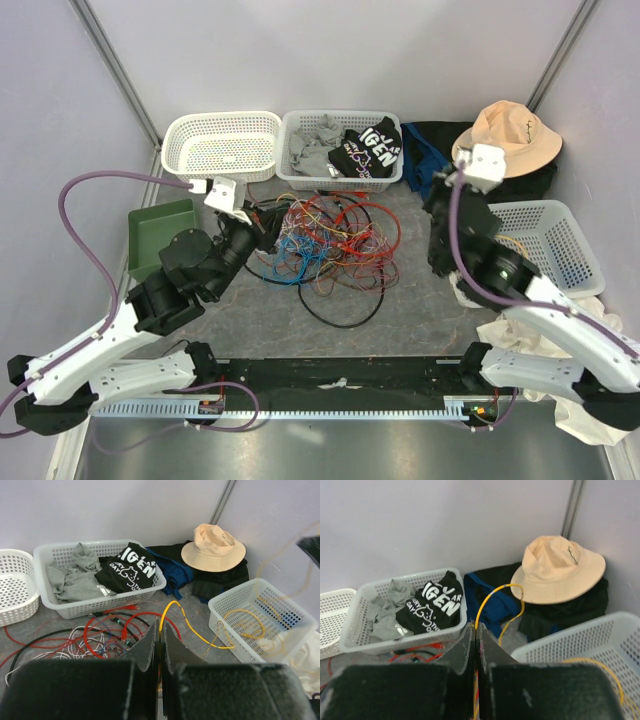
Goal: Untangle the cables
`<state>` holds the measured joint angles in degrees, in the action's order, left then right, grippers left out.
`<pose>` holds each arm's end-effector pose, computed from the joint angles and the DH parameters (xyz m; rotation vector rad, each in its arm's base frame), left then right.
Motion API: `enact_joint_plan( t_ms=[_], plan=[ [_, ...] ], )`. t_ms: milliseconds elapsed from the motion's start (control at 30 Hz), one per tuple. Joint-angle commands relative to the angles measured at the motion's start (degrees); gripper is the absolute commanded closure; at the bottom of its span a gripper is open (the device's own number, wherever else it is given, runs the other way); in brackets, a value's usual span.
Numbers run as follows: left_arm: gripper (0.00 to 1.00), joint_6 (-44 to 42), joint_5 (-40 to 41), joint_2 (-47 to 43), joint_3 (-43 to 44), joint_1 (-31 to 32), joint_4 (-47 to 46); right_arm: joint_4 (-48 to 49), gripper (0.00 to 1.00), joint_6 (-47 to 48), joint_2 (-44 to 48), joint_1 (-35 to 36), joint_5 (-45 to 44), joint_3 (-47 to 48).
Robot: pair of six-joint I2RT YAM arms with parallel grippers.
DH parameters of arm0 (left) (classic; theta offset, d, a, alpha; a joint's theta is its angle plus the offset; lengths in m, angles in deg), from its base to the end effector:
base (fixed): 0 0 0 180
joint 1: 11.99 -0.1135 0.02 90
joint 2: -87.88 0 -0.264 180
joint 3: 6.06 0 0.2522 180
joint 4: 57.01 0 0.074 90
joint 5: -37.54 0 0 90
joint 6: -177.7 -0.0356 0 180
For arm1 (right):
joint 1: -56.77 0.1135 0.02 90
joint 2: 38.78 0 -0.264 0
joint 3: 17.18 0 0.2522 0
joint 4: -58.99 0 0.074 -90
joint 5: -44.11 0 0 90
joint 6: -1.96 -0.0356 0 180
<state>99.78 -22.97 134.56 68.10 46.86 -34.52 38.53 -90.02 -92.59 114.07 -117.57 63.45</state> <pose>0.1015 -0.1340 0.4311 0.1955 1.5133 -0.6141 0.1224 0.1280 0.4498 0.2999 1.5071 -0.0897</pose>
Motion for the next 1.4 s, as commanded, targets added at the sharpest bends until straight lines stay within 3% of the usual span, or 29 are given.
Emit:
enact_joint_plan(
  t_ms=[0,233,267,333,633,967,1067,1267,1367],
  plan=[
    [0.98,3.7,-0.8,-1.9,-0.9,-0.1,0.8,-11.8,1.00,-12.6,-8.2,-11.8,20.5,6.8],
    [0.98,3.6,0.6,-4.9,-1.6,-0.1,3.0,-14.6,1.00,-23.8,-9.2,-36.2,36.2,3.7],
    [0.98,3.5,0.4,-5.1,-1.6,-0.1,2.9,-14.7,1.00,-25.1,-8.0,-42.4,37.9,2.7],
    [0.98,3.6,0.0,-5.2,-1.8,-0.2,2.9,-14.1,1.00,-27.3,-4.3,-46.6,39.4,-0.5],
    [0.98,3.5,-2.8,-3.6,-1.9,-0.1,2.3,-12.6,1.00,-26.5,5.7,-49.8,30.8,-4.5],
    [0.98,4.4,-3.0,-5.5,-2.7,-0.2,2.7,-12.2,1.00,-27.1,9.1,-50.0,23.5,-4.7],
    [0.98,4.4,-2.6,-5.5,-2.9,-0.1,2.6,-2.1,1.00,-24.8,16.2,-50.0,26.7,-9.2],
    [0.98,5.1,-3.7,-4.7,-2.7,-0.1,2.4,-5.1,1.00,-21.7,11.3,-49.9,25.0,4.9],
    [0.98,5.2,-3.7,-4.9,-2.8,-0.1,2.4,-5.4,1.00,-20.3,9.9,-49.8,23.9,6.7]
  ],
)
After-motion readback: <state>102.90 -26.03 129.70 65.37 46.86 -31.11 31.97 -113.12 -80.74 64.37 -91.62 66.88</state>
